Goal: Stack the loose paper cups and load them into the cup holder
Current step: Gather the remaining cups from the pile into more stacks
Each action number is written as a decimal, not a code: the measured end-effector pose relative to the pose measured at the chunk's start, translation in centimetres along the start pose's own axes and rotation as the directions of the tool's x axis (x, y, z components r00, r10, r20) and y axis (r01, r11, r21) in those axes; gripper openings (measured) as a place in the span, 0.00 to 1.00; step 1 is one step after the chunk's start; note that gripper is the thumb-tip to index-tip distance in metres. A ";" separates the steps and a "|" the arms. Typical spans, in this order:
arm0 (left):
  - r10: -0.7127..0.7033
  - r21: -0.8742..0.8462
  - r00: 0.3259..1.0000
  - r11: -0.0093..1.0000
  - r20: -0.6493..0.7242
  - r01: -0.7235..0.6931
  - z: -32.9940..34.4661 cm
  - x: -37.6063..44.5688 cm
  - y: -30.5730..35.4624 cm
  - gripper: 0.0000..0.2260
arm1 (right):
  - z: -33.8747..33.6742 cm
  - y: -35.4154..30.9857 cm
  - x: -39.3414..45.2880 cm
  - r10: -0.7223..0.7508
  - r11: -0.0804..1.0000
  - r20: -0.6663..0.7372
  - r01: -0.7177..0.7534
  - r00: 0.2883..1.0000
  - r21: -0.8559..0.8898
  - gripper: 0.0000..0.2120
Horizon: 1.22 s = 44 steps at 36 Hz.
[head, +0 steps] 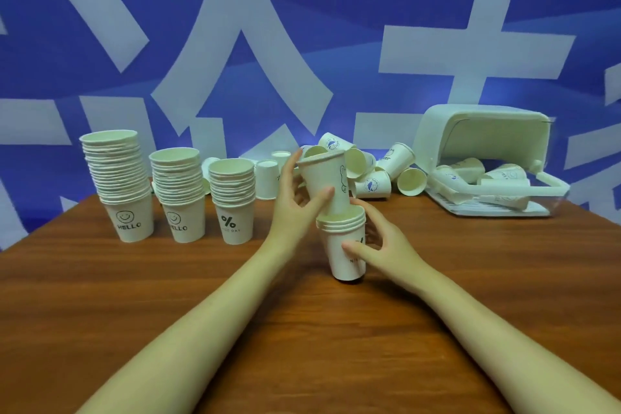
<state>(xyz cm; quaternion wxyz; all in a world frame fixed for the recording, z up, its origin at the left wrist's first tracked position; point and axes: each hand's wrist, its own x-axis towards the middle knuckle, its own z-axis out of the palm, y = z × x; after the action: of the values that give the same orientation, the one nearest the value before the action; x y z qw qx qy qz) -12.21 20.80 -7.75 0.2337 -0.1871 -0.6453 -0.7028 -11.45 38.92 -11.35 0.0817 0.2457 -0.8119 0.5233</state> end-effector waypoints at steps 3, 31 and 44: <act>-0.010 0.020 0.998 1.000 0.058 0.009 0.4 -0.6 -0.5 0.32 | -0.1 0.0 -0.1 -0.022 0.997 -0.026 0.024 0.999 0.076 0.26; 0.003 0.327 0.999 0.945 0.040 -0.016 -0.8 -0.4 -5.4 0.30 | -2.4 3.1 6.0 0.083 0.941 -0.375 -0.197 0.923 -0.276 0.23; -0.120 0.078 0.992 0.989 -0.024 0.122 -2.7 1.6 -7.9 0.28 | -2.7 6.9 19.6 -0.098 0.385 -0.194 -0.143 0.976 -0.912 0.47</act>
<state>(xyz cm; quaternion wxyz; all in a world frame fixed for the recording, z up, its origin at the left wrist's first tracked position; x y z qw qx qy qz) -17.91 18.48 -13.62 0.2042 -0.1312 -0.6806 -0.6913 -32.11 37.42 -8.11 0.2846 0.0896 -0.9544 0.0093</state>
